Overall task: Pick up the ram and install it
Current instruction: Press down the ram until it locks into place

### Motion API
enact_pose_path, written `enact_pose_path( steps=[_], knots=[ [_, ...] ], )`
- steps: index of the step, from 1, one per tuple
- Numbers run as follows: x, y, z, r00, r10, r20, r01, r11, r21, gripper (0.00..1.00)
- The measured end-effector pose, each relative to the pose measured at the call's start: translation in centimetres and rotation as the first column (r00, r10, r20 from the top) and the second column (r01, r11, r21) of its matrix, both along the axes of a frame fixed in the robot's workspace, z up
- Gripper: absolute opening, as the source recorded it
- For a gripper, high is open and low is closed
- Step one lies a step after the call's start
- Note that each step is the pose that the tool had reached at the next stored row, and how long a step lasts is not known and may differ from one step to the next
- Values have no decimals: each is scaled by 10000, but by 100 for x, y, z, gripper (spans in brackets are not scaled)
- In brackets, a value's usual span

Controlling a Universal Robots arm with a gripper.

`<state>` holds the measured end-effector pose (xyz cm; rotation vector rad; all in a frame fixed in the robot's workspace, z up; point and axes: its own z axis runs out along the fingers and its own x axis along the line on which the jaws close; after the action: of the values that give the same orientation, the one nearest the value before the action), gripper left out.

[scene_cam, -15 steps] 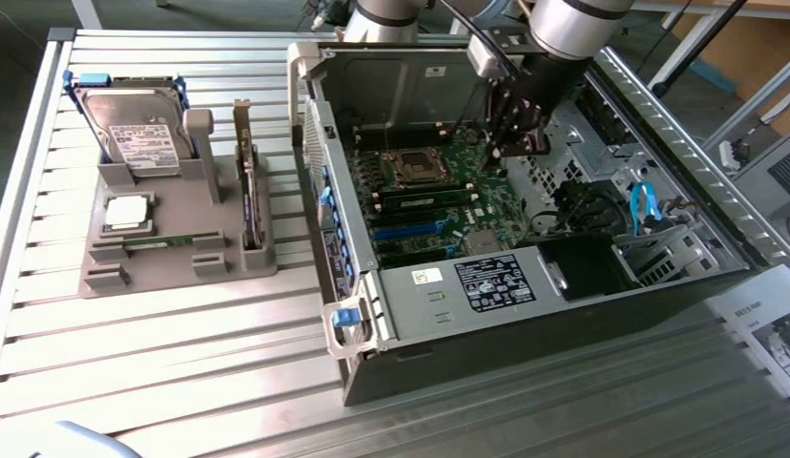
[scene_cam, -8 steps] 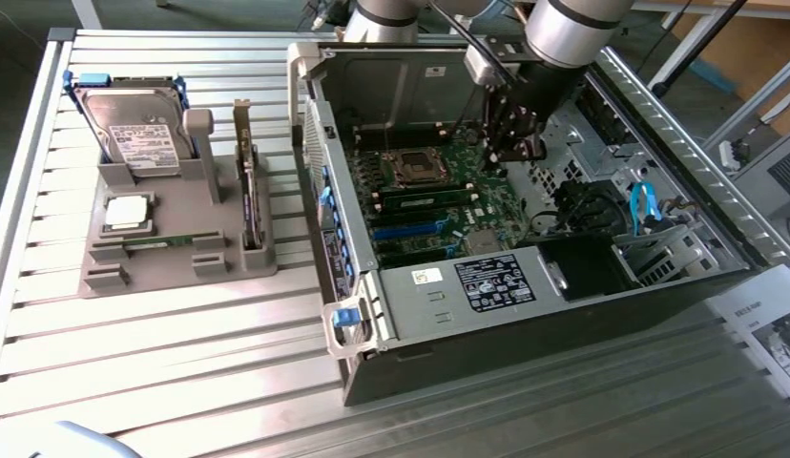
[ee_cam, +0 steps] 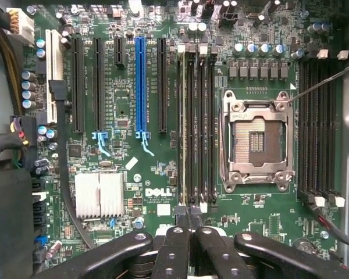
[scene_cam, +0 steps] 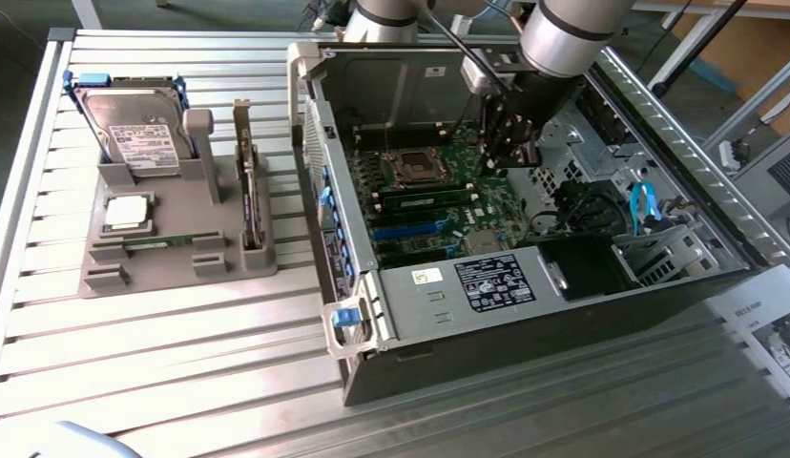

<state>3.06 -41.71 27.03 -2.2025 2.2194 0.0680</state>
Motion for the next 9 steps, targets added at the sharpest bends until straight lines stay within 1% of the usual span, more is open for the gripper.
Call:
enact_pose_path(
  steps=[9],
  knots=[
    [0,0,-92,10000,0,0,0,10000,-1,10]
  ],
)
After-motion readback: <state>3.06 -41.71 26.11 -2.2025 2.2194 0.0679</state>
